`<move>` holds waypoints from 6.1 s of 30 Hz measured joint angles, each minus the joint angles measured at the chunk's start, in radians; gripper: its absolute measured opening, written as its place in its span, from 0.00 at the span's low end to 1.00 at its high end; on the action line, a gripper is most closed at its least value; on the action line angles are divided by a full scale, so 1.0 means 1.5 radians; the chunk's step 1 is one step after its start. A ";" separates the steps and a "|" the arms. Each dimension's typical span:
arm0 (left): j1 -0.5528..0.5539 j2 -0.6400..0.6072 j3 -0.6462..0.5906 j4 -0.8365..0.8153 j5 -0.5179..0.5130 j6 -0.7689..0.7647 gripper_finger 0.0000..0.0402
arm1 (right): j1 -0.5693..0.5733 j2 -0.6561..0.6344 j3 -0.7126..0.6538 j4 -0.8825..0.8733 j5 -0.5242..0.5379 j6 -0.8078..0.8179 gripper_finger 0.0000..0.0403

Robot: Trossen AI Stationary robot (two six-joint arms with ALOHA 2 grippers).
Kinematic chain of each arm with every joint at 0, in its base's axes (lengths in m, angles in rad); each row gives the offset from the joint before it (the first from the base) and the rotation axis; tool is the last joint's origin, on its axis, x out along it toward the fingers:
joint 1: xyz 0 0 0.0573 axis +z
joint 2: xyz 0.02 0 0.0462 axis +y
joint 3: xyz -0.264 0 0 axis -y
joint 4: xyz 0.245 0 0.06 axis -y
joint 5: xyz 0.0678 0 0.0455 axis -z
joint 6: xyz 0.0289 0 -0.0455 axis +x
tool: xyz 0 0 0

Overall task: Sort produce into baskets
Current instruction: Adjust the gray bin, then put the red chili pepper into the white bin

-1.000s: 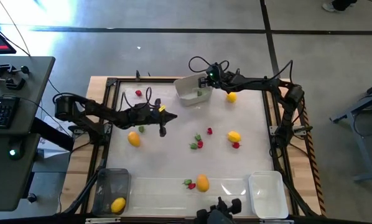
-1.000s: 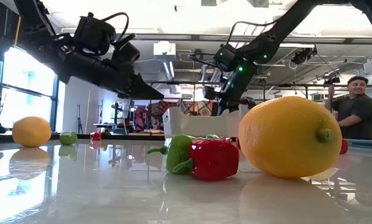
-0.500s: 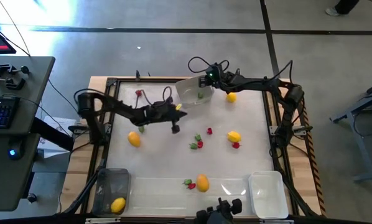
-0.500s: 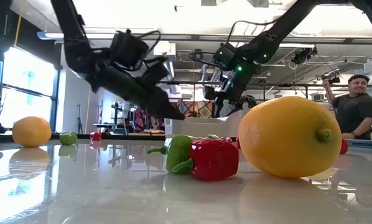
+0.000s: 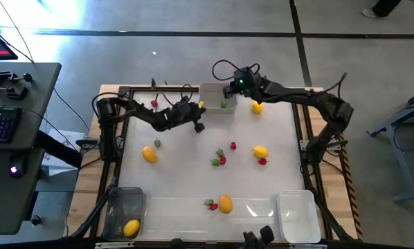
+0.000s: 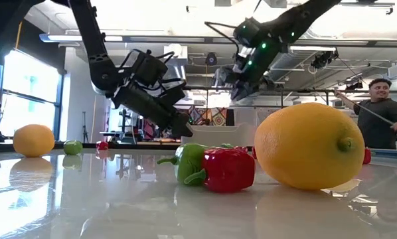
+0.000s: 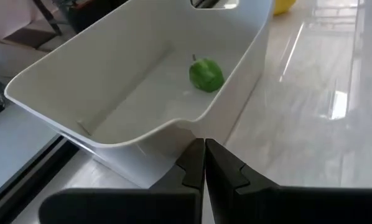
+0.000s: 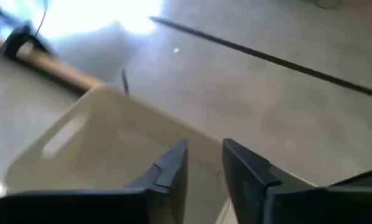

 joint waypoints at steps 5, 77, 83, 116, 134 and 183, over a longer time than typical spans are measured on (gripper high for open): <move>0.002 -0.009 0.000 -0.015 0.000 0.013 0.00 | 0.037 -0.008 -0.002 -0.045 -0.024 -0.086 0.04; -0.195 -0.249 -0.342 0.281 0.188 -0.035 0.00 | 0.393 -0.014 -0.351 0.147 -0.025 -0.248 0.21; -0.195 -0.249 -0.342 0.281 0.183 -0.032 0.00 | 0.410 -0.028 -0.282 0.033 -0.023 -0.216 0.12; -0.189 -0.249 -0.280 0.310 0.174 0.083 0.00 | 0.914 -0.083 0.040 -0.724 -0.290 0.928 0.14; -0.155 -0.249 -0.235 0.245 0.199 0.113 0.00 | 0.994 -0.033 0.039 -0.719 -0.259 1.088 0.14; -0.154 -0.249 -0.215 0.198 0.210 0.134 0.00 | 1.092 0.056 -0.013 -0.699 -0.233 0.953 0.14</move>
